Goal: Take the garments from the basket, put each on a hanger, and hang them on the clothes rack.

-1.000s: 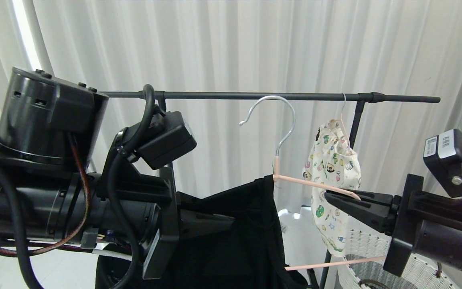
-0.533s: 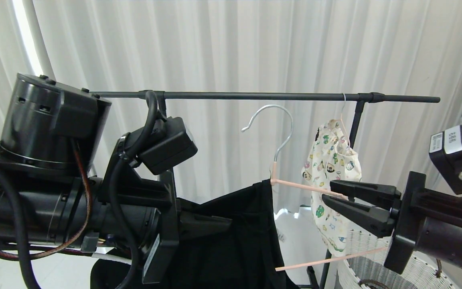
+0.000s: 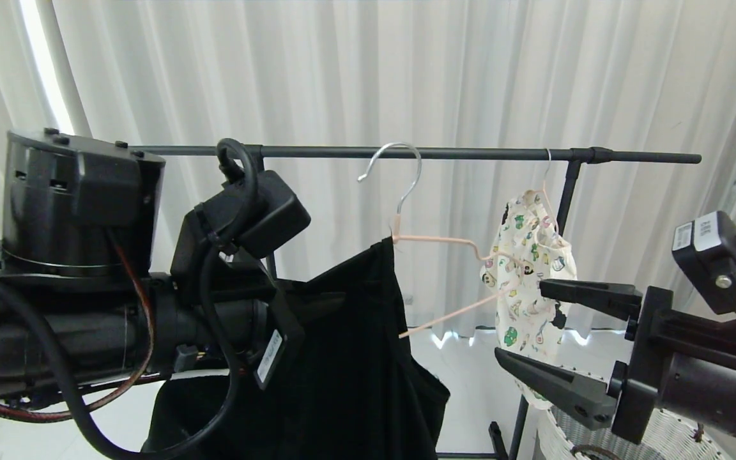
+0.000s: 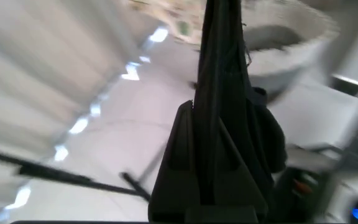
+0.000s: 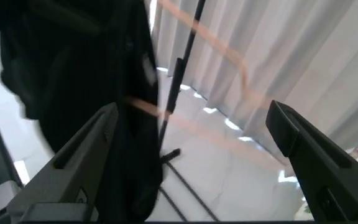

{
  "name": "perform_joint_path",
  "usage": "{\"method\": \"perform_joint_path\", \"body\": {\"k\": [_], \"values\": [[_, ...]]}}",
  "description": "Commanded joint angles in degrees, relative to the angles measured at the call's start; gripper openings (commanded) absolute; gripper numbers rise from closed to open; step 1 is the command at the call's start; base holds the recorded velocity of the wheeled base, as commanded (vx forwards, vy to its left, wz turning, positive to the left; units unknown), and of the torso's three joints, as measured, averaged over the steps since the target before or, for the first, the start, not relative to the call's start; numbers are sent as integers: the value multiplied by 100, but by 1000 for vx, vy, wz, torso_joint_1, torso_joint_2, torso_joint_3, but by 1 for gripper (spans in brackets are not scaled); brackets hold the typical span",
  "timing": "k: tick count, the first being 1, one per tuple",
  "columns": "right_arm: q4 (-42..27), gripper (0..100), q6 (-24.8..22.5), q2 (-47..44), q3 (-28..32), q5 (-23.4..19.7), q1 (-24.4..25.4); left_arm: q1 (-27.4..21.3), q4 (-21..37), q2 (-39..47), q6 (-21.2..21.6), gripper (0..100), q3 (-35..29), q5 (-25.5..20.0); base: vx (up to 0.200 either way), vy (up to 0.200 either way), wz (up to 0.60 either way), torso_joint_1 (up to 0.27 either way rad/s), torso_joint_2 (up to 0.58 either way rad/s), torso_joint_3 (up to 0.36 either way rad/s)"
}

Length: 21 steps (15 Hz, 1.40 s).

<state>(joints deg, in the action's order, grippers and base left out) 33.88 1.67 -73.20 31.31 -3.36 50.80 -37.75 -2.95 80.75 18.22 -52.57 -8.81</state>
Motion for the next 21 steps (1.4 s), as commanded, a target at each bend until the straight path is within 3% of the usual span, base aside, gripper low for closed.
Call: {"method": "perform_joint_path", "body": {"k": [1,4,6,7,10,21], "values": [[-39,100,554,-212,-54,-24,9,22,-443,-103,14,0,264,126,0,0,0,0,0,0],[-180,100,1775,-651,69,-68,18,31,-522,-367,102,0,203,152,0,0,0,0,0,0],[-180,100,2531,-1029,297,11,-17,31,-540,-446,436,0,203,152,0,0,0,0,0,0],[-171,100,2733,-1231,394,134,-26,31,-601,-464,463,0,168,152,0,0,0,0,0,0],[-136,100,2997,-1723,789,662,-17,31,-619,-490,428,0,45,143,0,0,0,0,0,0],[-285,100,3023,-2040,807,697,440,-294,-619,-648,419,0,18,126,0,0,0,0,0,0]]}}
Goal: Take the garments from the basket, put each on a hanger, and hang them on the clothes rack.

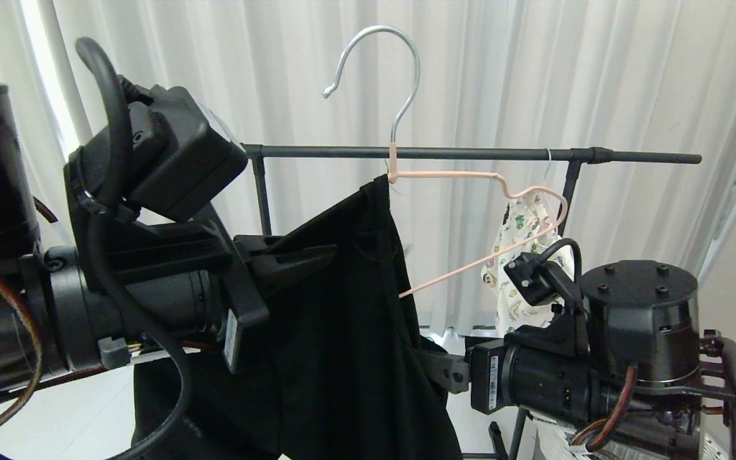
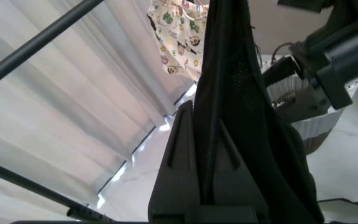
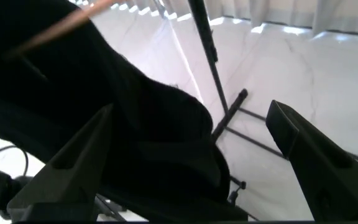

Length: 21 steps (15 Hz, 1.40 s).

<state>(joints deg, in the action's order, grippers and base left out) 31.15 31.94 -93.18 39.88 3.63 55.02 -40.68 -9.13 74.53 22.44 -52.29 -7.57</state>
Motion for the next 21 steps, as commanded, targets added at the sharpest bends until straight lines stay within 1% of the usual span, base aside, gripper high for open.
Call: {"method": "perform_joint_path", "body": {"k": [1,4,8,9,12,14,15,17,18,21], "values": [[-179,100,-4,-24,-103,41,18,-1,-1,-35,-12,0,-10,1,0,0,0,0,0,0],[-329,100,32,2,-235,226,-17,7,-10,-114,-12,0,-1,10,0,0,0,0,0,0],[-329,100,40,11,-296,296,-114,69,-1,-106,-12,0,25,10,0,0,0,0,0,0],[-329,0,40,11,-296,375,-123,78,-1,-97,-12,0,52,10,0,0,0,0,0,0],[-373,0,14,20,-331,542,-237,113,-10,-88,-21,0,113,10,0,0,0,0,0,0],[-575,0,-4,108,-331,647,-334,166,-10,-97,-21,0,148,10,0,0,0,0,0,0],[-645,0,-39,125,-331,665,-465,166,-10,-114,-21,0,245,10,0,0,0,0,0,0],[-645,0,-337,187,-331,797,-914,174,-10,-185,-29,0,535,1,0,0,0,0,0,0],[-610,0,-513,204,-305,814,-1213,174,-10,-229,-38,0,693,1,0,0,0,0,0,0],[-592,0,-962,485,-323,771,-1775,166,-10,-317,-135,0,1098,-25,0,0,0,0,0,0]]}}
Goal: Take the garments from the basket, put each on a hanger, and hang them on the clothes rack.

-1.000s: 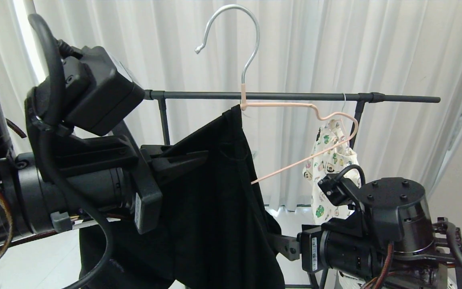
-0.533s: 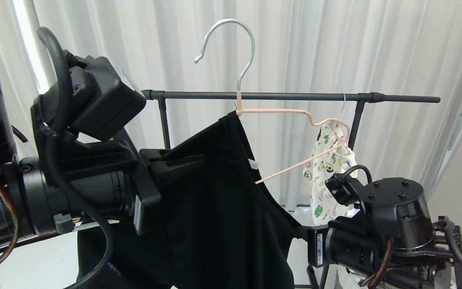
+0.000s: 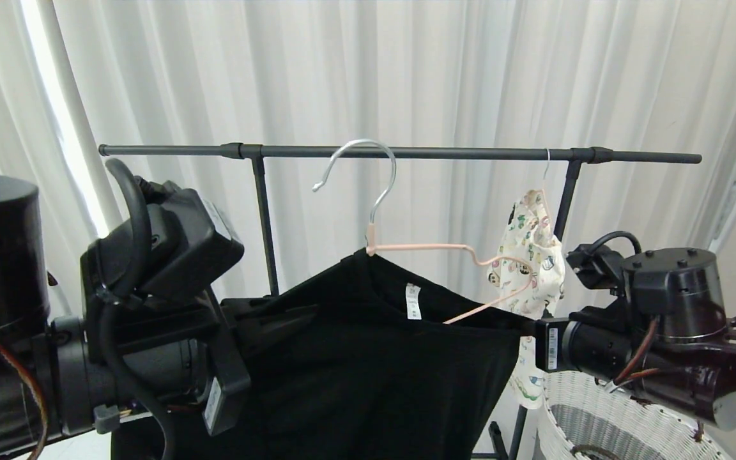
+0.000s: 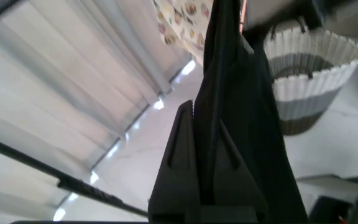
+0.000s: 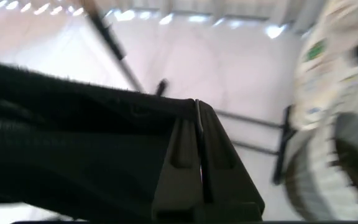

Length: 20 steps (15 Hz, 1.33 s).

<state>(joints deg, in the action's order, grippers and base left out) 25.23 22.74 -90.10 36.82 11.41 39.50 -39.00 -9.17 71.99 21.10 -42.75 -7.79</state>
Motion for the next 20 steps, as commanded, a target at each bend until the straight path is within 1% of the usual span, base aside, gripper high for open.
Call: {"method": "perform_joint_path", "body": {"k": [1,2,3,4,5,6,7,10,13,14,17,18,20], "values": [[-1,0,-103,247,-17,-7,-373,-3,-6,-62,-62,0,197,-3,0,0,0,0,0,0],[8,0,-111,309,27,-16,-434,-11,-6,-97,-221,0,223,-3,0,0,0,0,0,0],[8,0,-120,370,45,-25,-443,-29,-6,-123,-256,0,285,-3,0,0,0,0,0,0],[8,0,-120,432,80,-69,-434,-64,-6,-132,-247,0,373,-21,0,0,0,0,0,0],[8,0,-147,617,107,-289,-434,-126,-6,-123,-247,0,522,-30,0,0,0,0,0,0],[-1,0,-226,740,115,-403,-452,-134,-6,-97,-247,0,619,-47,0,0,0,0,0,0],[-10,0,-314,836,115,-455,-469,-134,-6,-62,-247,0,681,-109,0,0,0,0,0,0],[-54,0,-375,1056,115,-649,-478,-126,-6,123,-238,0,856,-161,0,0,0,0,0,0],[-124,0,-463,1126,115,-693,-496,-126,3,228,-238,0,909,-161,0,0,0,0,0,0],[-142,0,-472,1179,115,-710,-504,-117,-6,263,-229,0,944,-153,0,0,0,0,0,0],[-555,0,-507,1469,115,-1080,-496,129,-6,474,-273,0,918,58,0,0,0,0,0,0],[-651,100,-542,1504,115,-1167,-504,129,-15,422,-291,0,909,41,0,0,0,0,0,0],[-660,100,-832,1495,80,-1185,-504,112,-85,334,-291,0,927,-21,0,0,0,0,0,0]]}}
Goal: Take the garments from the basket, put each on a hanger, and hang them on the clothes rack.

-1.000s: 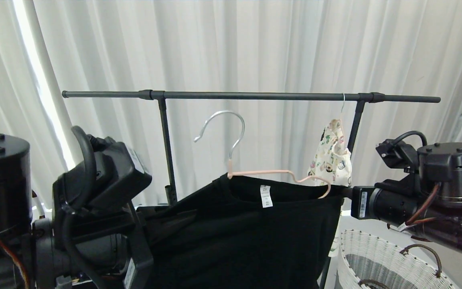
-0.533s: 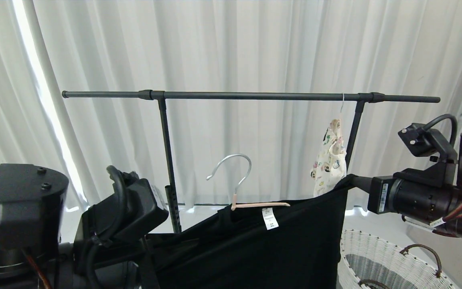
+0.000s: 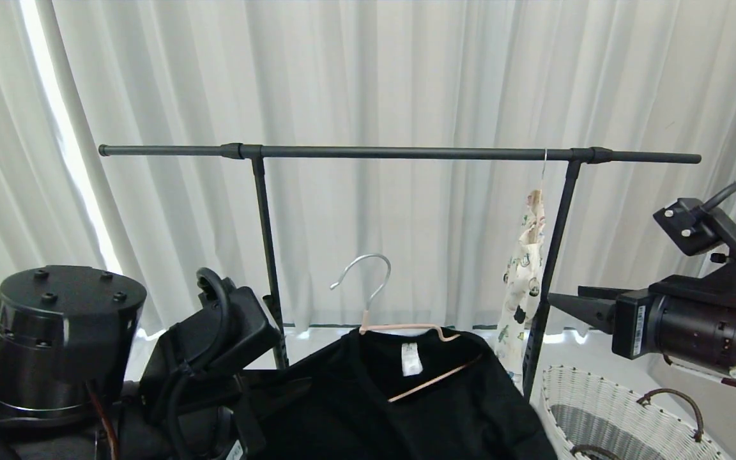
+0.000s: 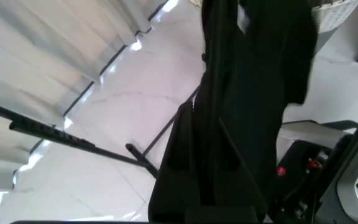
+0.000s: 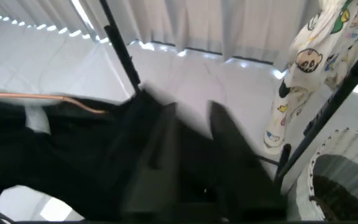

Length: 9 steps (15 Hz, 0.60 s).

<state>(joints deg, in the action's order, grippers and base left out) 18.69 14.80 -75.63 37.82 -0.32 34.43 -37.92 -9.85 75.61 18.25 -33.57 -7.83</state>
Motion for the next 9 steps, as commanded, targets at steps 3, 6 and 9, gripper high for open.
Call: {"method": "perform_joint_path", "body": {"k": [3,6,9], "values": [[-6,100,-750,-31,-20,-285,-41,-4,-245,-37,-137,0,9,-35,0,0,0,0,0,0],[-173,100,-1638,-22,15,-856,-164,-4,-263,-160,-173,0,79,-386,0,0,0,0,0,0],[-761,100,-2710,-22,218,-1612,-24,-31,-263,-318,197,0,246,-773,0,0,0,0,0,0]]}}
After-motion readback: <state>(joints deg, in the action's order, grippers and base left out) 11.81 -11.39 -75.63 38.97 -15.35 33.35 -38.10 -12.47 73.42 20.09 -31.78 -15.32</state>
